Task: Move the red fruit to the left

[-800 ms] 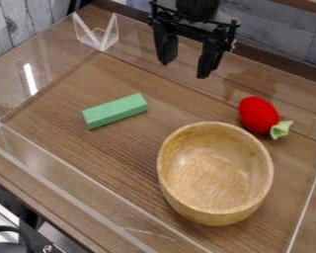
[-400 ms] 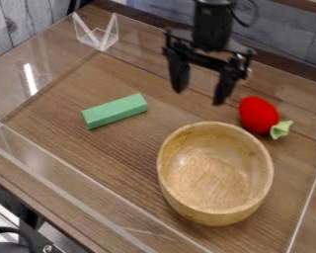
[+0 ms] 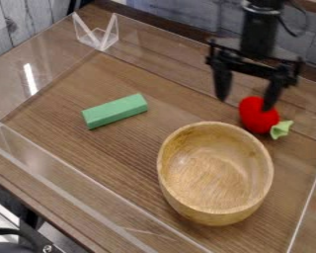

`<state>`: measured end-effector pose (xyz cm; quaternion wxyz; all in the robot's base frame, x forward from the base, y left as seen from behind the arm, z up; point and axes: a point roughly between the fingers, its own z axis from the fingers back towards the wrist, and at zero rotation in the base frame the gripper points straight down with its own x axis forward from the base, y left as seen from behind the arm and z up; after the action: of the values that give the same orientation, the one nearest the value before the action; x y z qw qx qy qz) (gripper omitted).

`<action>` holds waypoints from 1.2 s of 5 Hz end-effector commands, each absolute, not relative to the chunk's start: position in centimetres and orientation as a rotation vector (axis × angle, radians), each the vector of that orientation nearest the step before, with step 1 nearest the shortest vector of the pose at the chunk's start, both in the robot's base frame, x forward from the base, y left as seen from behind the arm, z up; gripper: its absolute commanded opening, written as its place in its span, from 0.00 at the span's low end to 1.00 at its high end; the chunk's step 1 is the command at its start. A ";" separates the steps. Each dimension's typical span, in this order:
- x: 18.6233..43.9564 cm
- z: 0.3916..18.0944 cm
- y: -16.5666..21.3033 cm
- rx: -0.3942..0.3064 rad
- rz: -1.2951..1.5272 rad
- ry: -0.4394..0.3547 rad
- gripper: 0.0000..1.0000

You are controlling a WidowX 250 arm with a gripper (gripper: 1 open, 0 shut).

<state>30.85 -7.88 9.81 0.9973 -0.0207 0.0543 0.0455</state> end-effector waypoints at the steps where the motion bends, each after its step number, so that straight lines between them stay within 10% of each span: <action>1: 32.5 11.4 -9.0 -0.070 0.115 0.030 1.00; 2: 33.1 10.9 -9.5 -0.078 0.131 0.020 0.00; 3: 33.5 10.4 -9.9 -0.083 0.143 0.013 0.00; 4: 33.7 10.0 -10.2 -0.086 0.144 0.016 1.00; 6: 34.2 9.2 -10.6 -0.092 0.171 0.012 1.00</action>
<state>33.36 -10.05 7.58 0.9946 -0.0358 0.0339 0.0917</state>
